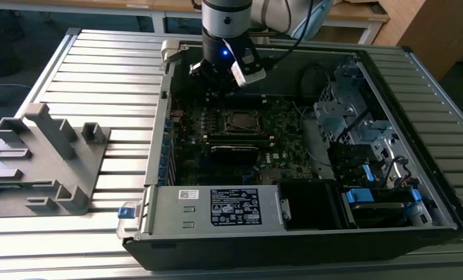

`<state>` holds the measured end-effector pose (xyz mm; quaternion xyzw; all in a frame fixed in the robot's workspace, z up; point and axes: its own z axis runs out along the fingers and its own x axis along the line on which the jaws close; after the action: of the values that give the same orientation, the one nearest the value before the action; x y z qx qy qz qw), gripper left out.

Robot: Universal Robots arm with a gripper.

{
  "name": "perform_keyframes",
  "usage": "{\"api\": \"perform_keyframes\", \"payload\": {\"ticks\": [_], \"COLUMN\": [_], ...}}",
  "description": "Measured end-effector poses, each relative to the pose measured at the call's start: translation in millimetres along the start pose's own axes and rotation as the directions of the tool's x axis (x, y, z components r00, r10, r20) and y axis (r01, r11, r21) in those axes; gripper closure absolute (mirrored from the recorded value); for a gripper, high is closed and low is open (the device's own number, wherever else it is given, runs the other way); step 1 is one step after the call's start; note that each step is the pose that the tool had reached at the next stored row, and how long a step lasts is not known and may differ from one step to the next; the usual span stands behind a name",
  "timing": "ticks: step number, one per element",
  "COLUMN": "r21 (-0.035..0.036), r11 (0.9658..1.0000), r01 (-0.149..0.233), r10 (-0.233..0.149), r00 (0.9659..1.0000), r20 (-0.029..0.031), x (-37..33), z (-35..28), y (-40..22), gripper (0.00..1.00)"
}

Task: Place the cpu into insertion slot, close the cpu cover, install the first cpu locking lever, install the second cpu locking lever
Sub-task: 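Install the first cpu locking lever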

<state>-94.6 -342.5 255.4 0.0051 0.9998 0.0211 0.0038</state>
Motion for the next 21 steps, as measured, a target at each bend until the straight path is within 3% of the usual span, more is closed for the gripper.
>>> {"api": "perform_keyframes", "payload": {"ticks": [7, 18, 21], "r21": [-0.0001, 0.0, -0.0001], "r11": [1.0, 1.0, 1.0], "r01": [0.0, 0.0, 0.0], "r10": [0.0, 0.0, 0.0], "r00": [1.0, 1.0, 1.0], "r20": [0.0001, -0.0001, 0.0], "x": [9.2, 9.6, 9.6], "z": [0.7, 0.5, -2.3], "y": [-0.1, -0.2, 0.0], "gripper": [0.89, 0.89, 0.89]}}
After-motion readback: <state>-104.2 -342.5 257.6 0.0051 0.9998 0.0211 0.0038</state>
